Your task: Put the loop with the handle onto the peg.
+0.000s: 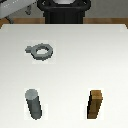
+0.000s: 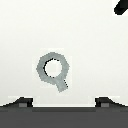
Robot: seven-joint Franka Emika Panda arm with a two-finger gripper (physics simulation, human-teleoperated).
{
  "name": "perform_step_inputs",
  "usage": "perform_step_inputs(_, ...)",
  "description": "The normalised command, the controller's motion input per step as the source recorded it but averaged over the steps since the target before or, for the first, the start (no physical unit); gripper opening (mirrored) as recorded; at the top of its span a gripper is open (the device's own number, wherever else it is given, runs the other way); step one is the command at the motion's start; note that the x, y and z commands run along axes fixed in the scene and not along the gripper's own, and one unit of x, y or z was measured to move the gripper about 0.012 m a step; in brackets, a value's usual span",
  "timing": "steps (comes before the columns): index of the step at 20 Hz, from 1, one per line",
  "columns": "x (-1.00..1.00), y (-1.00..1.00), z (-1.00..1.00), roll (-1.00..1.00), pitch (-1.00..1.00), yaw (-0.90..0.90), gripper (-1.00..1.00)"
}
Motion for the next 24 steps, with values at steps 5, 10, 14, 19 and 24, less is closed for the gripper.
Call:
perform_step_inputs(5, 0.0, 0.0, -0.6, 0.0, 0.0, 0.0, 1.0)
perform_step_inputs(10, -0.4, 0.0, -0.6, 0.0, 0.0, 0.0, 1.0)
perform_step_inputs(14, 0.0, 0.0, -0.5, 0.0, 0.0, 0.0, 1.0)
perform_step_inputs(19, 0.0, 0.0, -1.0, 0.0, 0.0, 0.0, 1.0)
perform_step_inputs(24, 0.0, 0.0, -0.6, 0.0, 0.0, 0.0, 1.0)
